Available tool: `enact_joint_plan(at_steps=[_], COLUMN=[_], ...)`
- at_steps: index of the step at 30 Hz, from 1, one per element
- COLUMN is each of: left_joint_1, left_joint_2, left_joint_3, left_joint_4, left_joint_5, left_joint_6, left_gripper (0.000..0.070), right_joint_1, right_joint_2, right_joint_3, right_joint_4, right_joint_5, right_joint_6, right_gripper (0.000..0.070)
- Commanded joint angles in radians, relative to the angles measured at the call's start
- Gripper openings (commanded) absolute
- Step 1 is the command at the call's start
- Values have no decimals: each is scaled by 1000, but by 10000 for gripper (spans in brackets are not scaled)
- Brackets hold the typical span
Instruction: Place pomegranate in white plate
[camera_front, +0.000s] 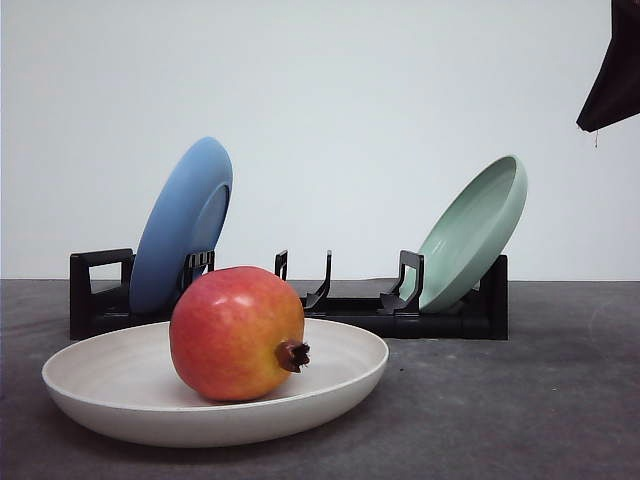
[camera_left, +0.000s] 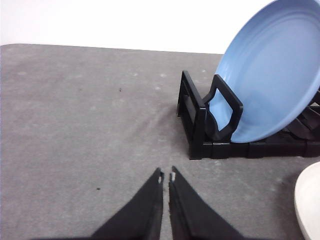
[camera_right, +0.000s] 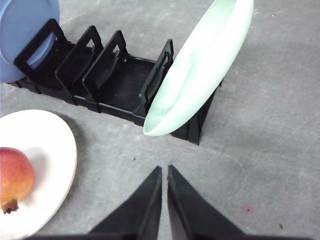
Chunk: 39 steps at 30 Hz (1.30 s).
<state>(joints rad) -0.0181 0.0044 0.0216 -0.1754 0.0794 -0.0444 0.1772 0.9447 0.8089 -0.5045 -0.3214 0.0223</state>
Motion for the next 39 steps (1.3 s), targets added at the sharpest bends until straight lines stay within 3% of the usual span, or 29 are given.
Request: enact_joint_plan(at_steps=[1, 17, 19, 21, 26, 31, 39], left_joint_1=[-2, -2, -2, -2, -2, -2, -2], left_joint_2=[-1, -2, -1, -1, -2, -1, -2], left_joint_3=[-10, -10, -10, -10, -10, -10, -10], left_joint_4=[14, 15, 15, 15, 15, 15, 15], left_joint_5=[-1, -1, -1, -1, -1, -1, -1], left_joint_6=[10, 10, 10, 10, 10, 10, 10], left_gripper=[0, 0, 0, 0, 0, 0, 0], right_joint_1=[3, 3, 3, 2, 0, -36, -103], right_joint_2=[7, 7, 4, -17, -162, -378, -700], right_joint_3=[4, 4, 2, -14, -158, -361, -632], right_joint_4=[10, 11, 20, 37, 211, 361, 403], right_joint_5=[-3, 4, 36, 88, 246, 272, 292], right_joint_6=[-8, -20, -67, -64, -53, -38, -29], right_gripper=[16, 16, 16, 16, 16, 16, 16])
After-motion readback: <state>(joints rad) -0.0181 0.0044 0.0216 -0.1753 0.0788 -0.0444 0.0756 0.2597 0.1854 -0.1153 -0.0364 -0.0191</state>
